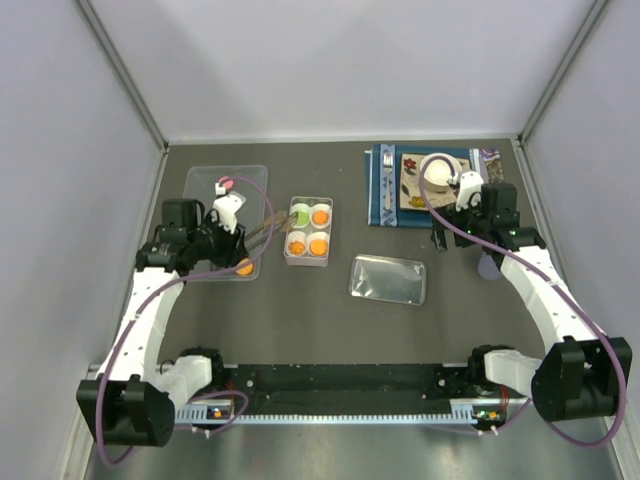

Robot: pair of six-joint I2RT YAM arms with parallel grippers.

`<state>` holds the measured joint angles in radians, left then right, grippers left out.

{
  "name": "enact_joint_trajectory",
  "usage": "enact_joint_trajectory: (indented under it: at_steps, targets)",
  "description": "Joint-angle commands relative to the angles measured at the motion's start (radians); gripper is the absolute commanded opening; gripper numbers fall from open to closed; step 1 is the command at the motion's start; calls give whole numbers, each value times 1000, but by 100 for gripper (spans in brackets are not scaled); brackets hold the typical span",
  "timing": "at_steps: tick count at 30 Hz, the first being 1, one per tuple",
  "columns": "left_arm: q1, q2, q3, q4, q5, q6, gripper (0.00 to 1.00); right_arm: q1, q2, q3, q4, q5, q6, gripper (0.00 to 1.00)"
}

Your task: Pack the cookies

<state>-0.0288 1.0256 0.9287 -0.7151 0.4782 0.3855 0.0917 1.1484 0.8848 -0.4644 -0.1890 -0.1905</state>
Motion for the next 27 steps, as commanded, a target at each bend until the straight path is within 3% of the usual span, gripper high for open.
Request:
enact_joint_trajectory:
  at_steps: [1,7,14,27]
  targets:
    - [21,-24,30,68,16,-42,42,17,4,48,15,-15,-7,99]
    - [139,-13,32,88,43,-28,42,17,4,49,12,-17,-7,99]
    - [369,54,32,77,134,73,42,17,1,49,13,-18,-7,99]
    - [559,194,-14,97,158,219,42,19,5,49,13,-18,-7,99]
